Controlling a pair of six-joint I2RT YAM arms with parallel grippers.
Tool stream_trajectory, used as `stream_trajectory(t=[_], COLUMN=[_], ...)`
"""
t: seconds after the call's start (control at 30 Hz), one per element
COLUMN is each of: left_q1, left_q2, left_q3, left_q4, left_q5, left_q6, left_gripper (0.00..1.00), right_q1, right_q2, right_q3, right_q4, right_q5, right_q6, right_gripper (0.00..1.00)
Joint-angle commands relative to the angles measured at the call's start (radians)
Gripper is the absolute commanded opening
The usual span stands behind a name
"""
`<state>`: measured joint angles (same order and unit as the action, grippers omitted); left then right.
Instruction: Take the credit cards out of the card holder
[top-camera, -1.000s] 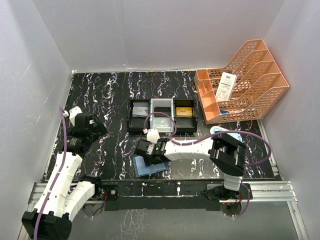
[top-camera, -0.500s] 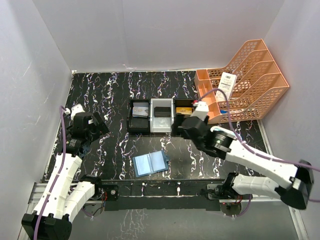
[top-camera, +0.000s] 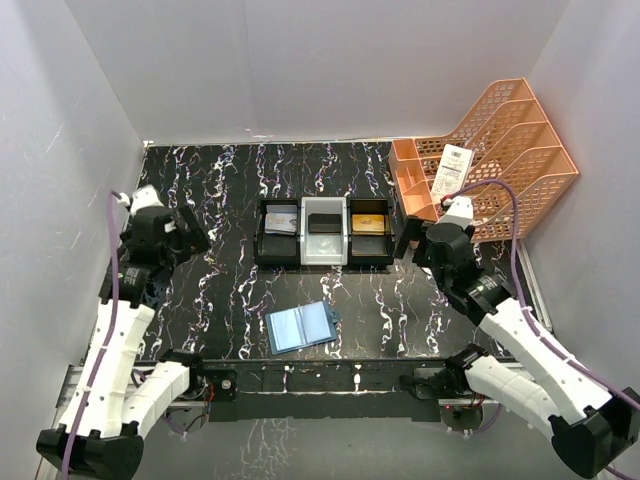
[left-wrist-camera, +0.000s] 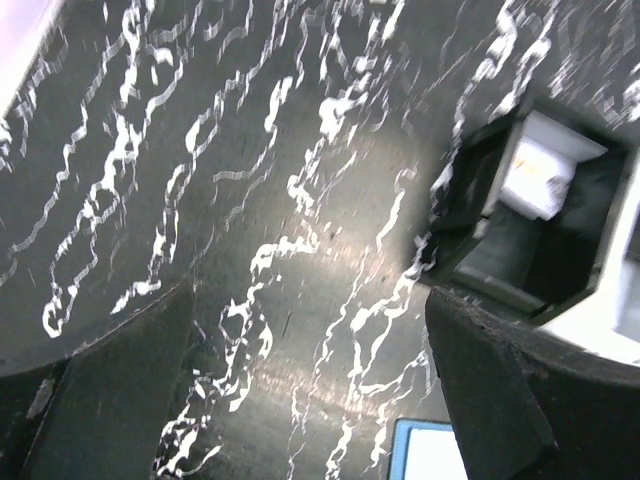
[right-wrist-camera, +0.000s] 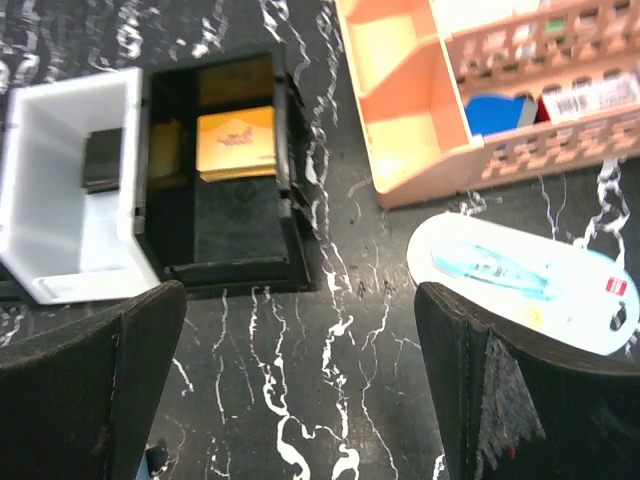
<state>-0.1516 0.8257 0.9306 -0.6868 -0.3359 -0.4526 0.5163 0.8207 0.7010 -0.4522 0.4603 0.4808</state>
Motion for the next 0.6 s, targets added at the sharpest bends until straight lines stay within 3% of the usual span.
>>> stream_trajectory(t=[0.0,0.27,0.4,0.57], left_q1=[0.007,0.006,0.007,0.007], left_q2=[-0.001,0.04,0.031,0.019], left_q3=[0.208,0.552,0.602,0.586], left_q4=[-0.082,-0.166,-0.18,-0.181], left_q5=[-0.044,-0.002,0.014,0.014], left_q6=[0.051,0.108,0.12,0.132], left_gripper=[0.99,0.99,0.99,0.99], right_q1=[-0.002,-0.002,-0.002,-0.002], right_q2=[-0.059,-0.025,-0.032,-0.057], right_q3=[0.228,0.595,0.66,0.627], right_q4=[0.018,-0.101,-0.117,-0.096], right_q5=[-0.068,-0.156,-0.177,-0.156], right_q6=[-0.139,-0.29,-0.298,-0.272], right_gripper=[0.98,0.98,0.98,0.98])
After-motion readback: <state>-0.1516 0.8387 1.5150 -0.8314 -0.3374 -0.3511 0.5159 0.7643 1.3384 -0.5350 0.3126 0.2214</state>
